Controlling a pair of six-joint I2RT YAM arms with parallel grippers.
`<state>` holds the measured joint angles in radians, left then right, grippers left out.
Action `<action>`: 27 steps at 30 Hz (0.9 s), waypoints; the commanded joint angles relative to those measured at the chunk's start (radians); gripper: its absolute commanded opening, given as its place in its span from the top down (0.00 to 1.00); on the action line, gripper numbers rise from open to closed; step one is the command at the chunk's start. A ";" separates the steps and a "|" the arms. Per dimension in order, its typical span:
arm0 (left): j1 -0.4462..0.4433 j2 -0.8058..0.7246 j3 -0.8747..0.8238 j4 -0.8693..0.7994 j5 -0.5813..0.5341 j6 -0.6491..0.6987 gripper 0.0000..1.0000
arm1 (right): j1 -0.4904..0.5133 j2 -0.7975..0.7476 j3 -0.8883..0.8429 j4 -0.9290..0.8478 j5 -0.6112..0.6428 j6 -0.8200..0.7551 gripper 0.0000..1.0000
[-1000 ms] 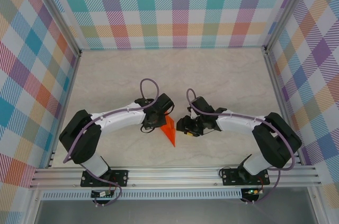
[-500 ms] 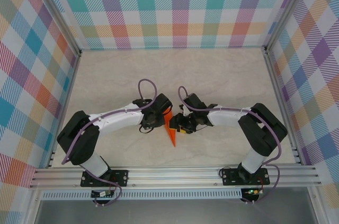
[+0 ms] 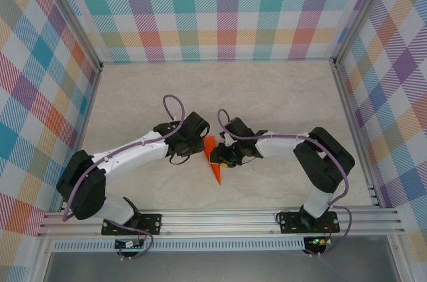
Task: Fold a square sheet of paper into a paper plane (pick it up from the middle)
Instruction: Turn over a paper plane at the center of the table, then place the paper plane at the center of the table.
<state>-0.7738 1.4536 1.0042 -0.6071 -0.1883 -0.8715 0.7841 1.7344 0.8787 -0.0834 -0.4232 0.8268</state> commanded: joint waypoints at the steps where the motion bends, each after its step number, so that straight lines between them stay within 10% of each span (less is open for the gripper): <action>1: 0.016 -0.025 -0.027 -0.008 -0.014 -0.009 0.68 | 0.026 0.021 0.049 -0.038 0.017 -0.034 0.66; 27: 0.081 -0.119 -0.119 0.007 0.017 -0.045 0.59 | 0.166 0.137 0.312 -0.433 0.359 -0.123 0.69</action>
<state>-0.7033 1.3708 0.9028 -0.5953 -0.1661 -0.9020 0.9310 1.8450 1.1522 -0.4297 -0.1242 0.7353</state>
